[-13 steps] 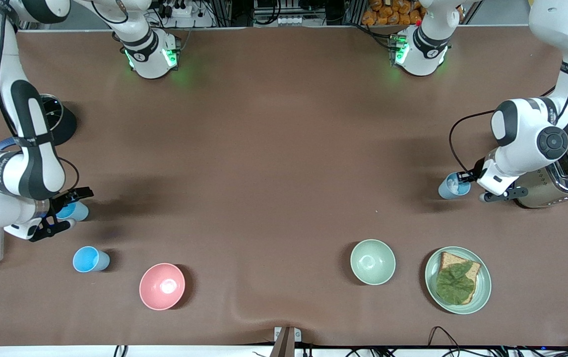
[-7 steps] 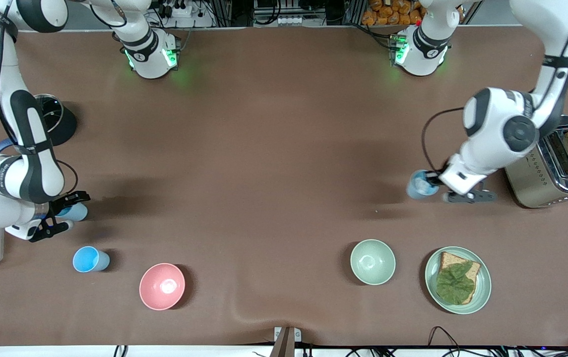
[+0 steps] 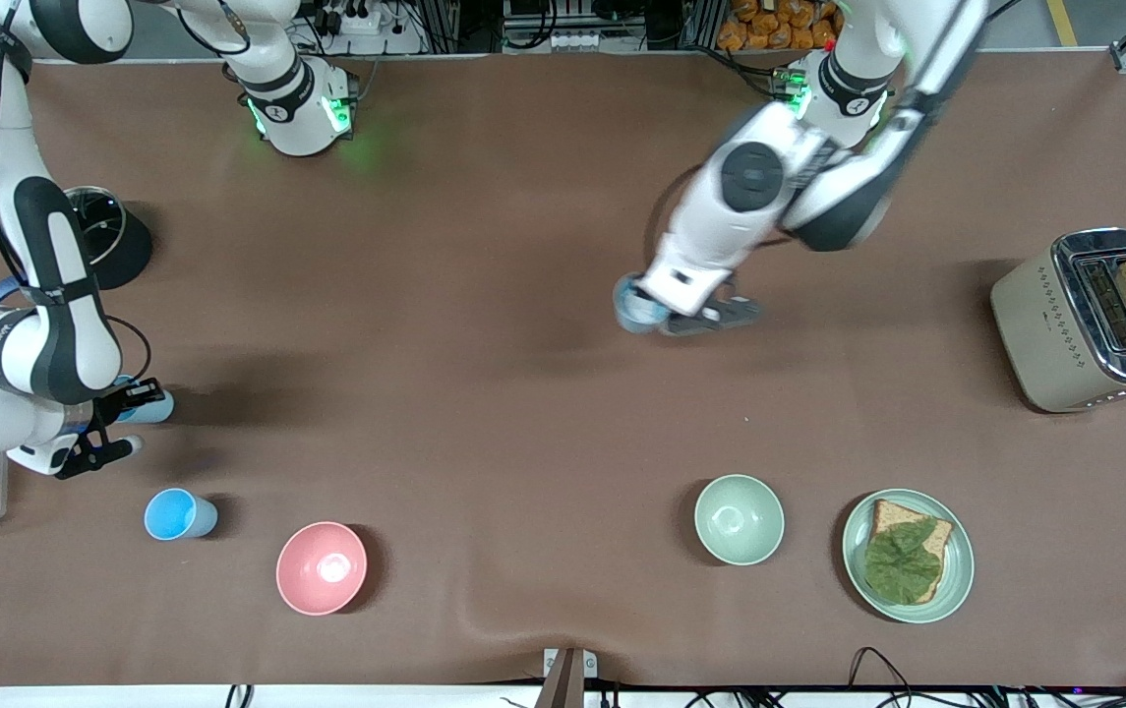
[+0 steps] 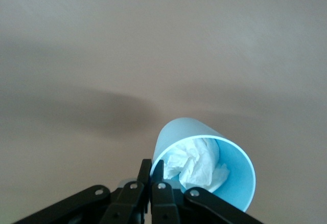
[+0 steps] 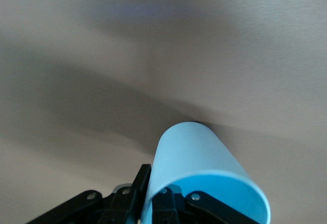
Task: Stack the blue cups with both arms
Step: 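Carry the left gripper's cup to mid-table and set it down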
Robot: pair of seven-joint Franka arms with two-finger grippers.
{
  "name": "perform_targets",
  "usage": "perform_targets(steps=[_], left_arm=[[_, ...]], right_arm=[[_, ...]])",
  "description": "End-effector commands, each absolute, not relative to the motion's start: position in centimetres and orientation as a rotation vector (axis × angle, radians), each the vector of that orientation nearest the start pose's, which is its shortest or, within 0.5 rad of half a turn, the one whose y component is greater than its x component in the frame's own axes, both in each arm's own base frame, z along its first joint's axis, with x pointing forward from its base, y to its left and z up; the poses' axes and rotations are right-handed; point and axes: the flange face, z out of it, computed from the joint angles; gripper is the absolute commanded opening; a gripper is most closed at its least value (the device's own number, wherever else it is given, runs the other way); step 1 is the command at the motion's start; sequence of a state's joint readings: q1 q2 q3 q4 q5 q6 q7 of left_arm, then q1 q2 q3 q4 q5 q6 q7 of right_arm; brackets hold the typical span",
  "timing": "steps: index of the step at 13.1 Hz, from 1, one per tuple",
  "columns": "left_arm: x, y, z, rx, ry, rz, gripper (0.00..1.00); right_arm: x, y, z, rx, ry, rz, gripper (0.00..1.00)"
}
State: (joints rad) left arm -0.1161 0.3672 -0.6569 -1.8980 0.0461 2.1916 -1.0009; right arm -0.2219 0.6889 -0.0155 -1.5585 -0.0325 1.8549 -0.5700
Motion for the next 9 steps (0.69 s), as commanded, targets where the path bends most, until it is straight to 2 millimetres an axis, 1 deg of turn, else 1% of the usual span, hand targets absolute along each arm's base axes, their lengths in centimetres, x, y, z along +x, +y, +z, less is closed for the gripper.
perform_targets(steps=[1,3,4,5,7,8,9], left_arm=[[45.0,-47.7,31.8,-3.246,-0.486,0.34,0.0],[43.2,-50.5,27.8,-3.213,-0.462,0.266,0.0],[43.1,-51.3,26.1,-3.196,-0.489,0.225,0.0],[43.2,-52.1,25.2,-3.185,-0.516,0.205,0.0],[43.5,-52.1,24.6,-3.174,-0.536,0.195,0.0],[44.0,-51.7,25.0,-3.177,-0.555,0.187,0.21],[45.1,-51.0,25.5,-3.178,-0.585,0.173,0.76]], right_arm=[[63.9,-12.6,25.4,-2.886,-0.55,0.59,0.0],[63.5,-9.5,27.9,-2.892,-0.49,0.667,0.0],[63.4,-7.2,29.1,-2.892,-0.45,0.69,0.0],[63.1,-5.0,30.1,-2.871,-0.384,0.709,0.0],[62.6,-0.6,31.6,-2.872,-0.264,0.762,0.0],[62.2,1.8,32.0,-2.868,-0.218,0.781,0.0],[61.9,3.9,32.4,-2.864,-0.161,0.785,0.0]])
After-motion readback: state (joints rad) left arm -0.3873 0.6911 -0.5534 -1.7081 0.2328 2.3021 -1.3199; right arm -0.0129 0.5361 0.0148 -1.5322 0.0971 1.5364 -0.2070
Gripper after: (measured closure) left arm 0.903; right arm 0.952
